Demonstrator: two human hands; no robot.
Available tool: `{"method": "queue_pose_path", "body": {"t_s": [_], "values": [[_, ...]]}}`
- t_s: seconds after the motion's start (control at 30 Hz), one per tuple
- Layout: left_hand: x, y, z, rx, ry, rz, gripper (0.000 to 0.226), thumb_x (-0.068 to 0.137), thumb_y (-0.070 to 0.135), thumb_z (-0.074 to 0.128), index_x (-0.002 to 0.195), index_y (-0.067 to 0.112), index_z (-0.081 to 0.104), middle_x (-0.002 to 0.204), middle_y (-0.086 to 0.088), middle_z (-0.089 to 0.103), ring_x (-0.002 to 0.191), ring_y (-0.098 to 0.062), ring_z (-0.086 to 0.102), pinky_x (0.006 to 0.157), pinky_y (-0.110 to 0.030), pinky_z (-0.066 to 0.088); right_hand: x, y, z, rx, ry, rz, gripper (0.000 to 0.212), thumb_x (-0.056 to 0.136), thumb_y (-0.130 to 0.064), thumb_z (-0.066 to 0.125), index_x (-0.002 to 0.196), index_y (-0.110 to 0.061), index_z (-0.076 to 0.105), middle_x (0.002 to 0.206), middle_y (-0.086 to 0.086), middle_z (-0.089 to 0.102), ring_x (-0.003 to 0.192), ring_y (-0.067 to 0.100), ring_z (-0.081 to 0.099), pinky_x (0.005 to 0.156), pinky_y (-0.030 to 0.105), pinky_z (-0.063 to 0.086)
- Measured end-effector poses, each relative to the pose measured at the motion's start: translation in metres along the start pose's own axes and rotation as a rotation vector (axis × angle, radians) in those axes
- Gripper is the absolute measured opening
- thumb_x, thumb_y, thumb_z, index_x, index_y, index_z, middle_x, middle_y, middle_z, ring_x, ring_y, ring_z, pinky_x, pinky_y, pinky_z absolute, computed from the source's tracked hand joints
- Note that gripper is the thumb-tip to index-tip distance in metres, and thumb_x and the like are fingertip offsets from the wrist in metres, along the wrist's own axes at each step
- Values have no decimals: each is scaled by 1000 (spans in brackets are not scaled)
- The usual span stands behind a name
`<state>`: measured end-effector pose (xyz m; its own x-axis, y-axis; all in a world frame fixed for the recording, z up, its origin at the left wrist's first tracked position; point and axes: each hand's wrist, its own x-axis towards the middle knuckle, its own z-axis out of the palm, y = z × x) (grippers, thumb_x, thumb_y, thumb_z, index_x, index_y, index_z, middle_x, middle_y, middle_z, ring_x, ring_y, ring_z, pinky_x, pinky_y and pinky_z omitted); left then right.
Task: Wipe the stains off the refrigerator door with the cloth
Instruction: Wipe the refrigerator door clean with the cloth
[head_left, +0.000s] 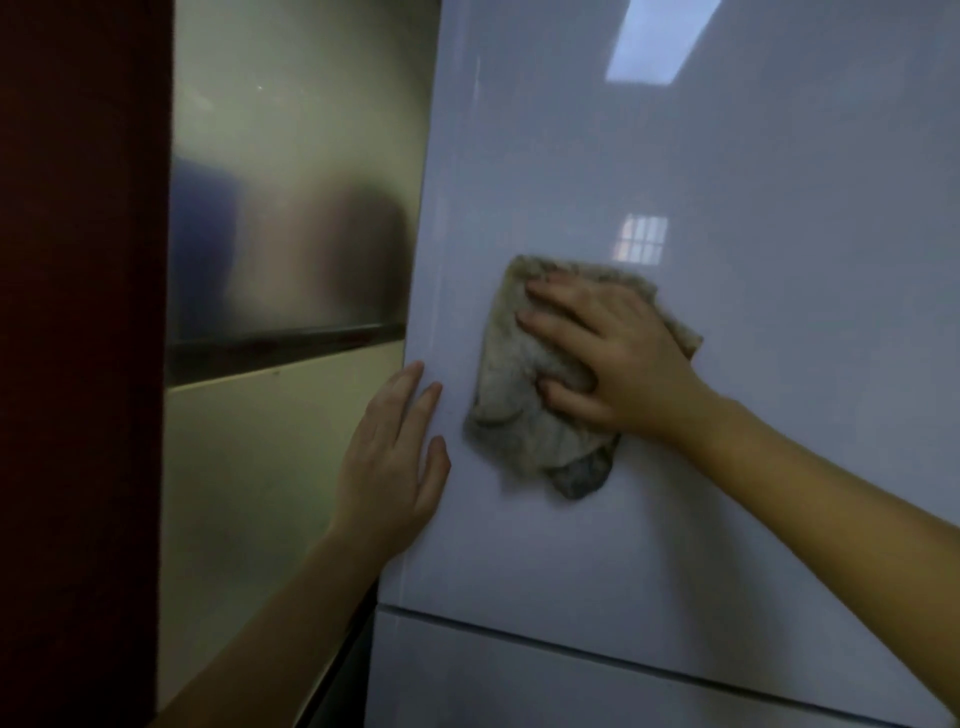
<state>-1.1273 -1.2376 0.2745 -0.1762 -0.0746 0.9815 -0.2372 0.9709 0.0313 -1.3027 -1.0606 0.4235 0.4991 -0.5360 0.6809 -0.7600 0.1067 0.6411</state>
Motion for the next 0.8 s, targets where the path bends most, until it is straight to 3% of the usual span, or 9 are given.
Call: {"method": "queue_pose_path", "body": {"t_s": [0.23, 0.4, 0.57, 0.8], "values": [[14, 11, -16, -102, 91, -98, 51, 98, 26, 45, 142, 0, 49, 152, -18, 45, 138, -31, 46, 116, -35, 37, 31, -35, 21, 50, -58, 79, 65, 88, -47, 62, 144, -17, 53, 159, 8, 42, 147, 29, 38, 114, 46, 31], [13, 9, -17, -65, 86, -35, 50, 98, 24, 47, 142, 1, 50, 152, -20, 46, 134, -33, 49, 113, -39, 41, -43, -97, 58, 117, -147, -55, 61, 91, -43, 62, 145, -15, 54, 156, 11, 45, 144, 29, 41, 113, 44, 33], [-6, -5, -5, 15, -22, 27, 48, 98, 23, 49, 140, 0, 53, 153, -23, 43, 138, -37, 47, 112, -47, 43, -104, -129, 73, 142, -220, -199, 47, 99, -41, 58, 139, -17, 60, 154, 8, 50, 140, 26, 48, 109, 42, 40], [-16, -12, 0, 69, -75, 95, 47, 98, 23, 53, 139, 1, 54, 155, -25, 39, 143, -38, 41, 118, -45, 37, -92, -113, 56, 118, 36, 198, 53, 90, -37, 72, 137, -14, 62, 151, 10, 52, 140, 28, 48, 109, 42, 36]]}}
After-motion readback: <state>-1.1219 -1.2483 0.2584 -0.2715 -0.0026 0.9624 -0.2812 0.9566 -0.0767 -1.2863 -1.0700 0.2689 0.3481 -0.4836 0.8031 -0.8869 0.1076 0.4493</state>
